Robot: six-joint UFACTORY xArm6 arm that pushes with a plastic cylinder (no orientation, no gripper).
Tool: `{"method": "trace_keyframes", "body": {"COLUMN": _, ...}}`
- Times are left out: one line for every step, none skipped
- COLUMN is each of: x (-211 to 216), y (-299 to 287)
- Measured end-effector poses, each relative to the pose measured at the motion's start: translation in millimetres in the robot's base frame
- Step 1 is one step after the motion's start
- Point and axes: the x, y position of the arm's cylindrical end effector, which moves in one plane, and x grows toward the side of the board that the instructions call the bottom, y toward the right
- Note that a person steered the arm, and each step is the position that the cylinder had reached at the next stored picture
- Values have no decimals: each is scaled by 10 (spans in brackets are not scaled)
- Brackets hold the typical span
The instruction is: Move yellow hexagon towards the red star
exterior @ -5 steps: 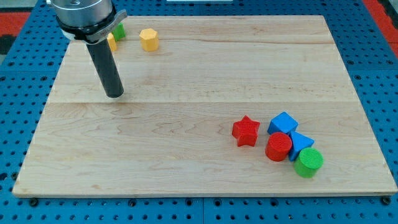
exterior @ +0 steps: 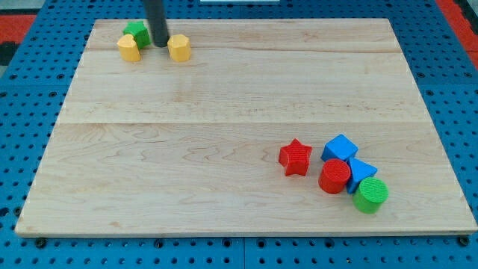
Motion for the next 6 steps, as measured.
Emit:
{"method": "trace_keyframes", "body": {"x": 382, "y": 747}}
{"method": "trace_keyframes", "body": {"x": 817, "y": 1517}}
{"method": "trace_keyframes", "body": {"x": 743, "y": 1659}}
{"method": "trace_keyframes", "body": {"x": 1448, "y": 1788}}
{"method": "trace_keyframes", "body": {"x": 1786, "y": 1956}}
{"method": "trace_keyframes", "body": {"x": 1091, "y": 2096}}
